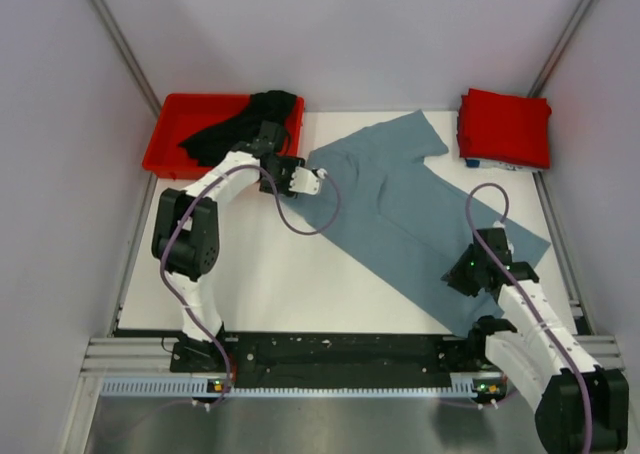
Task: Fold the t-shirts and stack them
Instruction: Fold the flattened tshirt in 1/3 of the way
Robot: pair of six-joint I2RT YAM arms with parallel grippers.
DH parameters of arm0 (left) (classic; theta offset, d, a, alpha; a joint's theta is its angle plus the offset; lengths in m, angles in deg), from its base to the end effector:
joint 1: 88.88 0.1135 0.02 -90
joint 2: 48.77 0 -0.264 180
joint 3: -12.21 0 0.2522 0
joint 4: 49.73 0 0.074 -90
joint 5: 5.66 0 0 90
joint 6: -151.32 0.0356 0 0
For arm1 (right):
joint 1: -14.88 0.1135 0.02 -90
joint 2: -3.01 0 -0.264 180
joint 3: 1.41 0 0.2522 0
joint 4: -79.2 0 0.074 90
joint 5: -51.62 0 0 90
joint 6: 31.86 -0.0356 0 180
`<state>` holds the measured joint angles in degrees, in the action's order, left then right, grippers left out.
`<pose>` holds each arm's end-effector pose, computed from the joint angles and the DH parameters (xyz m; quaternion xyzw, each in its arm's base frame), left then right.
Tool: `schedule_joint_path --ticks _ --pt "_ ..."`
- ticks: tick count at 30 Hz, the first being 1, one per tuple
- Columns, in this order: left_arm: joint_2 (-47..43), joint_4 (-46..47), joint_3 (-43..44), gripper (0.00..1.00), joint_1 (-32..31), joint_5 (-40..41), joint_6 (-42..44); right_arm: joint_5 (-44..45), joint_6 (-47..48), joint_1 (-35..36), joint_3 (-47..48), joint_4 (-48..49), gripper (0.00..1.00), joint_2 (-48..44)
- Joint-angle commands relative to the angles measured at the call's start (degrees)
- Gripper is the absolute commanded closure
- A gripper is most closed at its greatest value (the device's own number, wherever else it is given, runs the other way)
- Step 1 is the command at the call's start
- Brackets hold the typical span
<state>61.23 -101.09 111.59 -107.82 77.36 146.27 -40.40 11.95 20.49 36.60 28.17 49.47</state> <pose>0.3860 -0.1370 0.2186 0.7717 0.5854 0.0821 0.2348 0.1424 0.0153 0.1734 0.3301 0.9063 0.1302 0.2293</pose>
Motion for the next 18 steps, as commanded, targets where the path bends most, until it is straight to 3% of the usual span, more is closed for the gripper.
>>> schedule_joint_path --ticks 1,9,18 --pt "4.08 0.69 -0.55 0.4 -0.31 -2.33 3.03 3.69 -5.66 -0.77 -1.75 4.49 0.8 1.87" --pt "3.04 -4.32 -2.82 0.43 -0.48 -4.7 3.73 5.45 -1.71 -9.2 -0.96 5.9 0.88 6.1" --pt "-3.9 -9.33 -0.37 0.42 -1.54 -8.22 1.19 11.42 4.09 -10.17 4.66 6.34 0.87 10.84"
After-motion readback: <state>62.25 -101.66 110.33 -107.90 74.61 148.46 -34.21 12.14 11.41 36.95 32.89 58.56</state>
